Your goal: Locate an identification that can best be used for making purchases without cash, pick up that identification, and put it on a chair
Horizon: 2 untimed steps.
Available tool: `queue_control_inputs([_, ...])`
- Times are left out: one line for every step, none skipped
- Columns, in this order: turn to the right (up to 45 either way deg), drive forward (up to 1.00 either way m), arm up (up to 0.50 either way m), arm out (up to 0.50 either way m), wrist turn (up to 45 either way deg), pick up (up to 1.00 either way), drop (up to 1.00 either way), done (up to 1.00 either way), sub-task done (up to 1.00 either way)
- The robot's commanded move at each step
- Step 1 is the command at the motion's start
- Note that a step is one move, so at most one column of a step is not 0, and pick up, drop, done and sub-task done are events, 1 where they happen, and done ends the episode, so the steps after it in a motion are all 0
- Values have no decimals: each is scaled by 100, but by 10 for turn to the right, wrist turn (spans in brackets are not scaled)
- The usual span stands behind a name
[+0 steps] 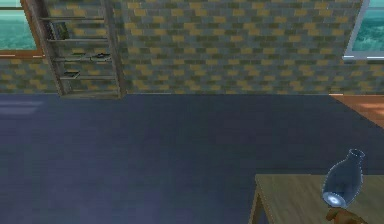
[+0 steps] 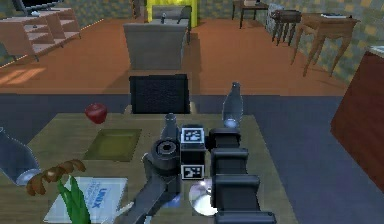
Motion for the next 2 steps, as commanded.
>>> queue_control_inputs([0, 0, 0, 0, 450, 0, 0, 0, 0])
queue_control_inputs([0, 0, 0, 0, 450, 0, 0, 0, 0])
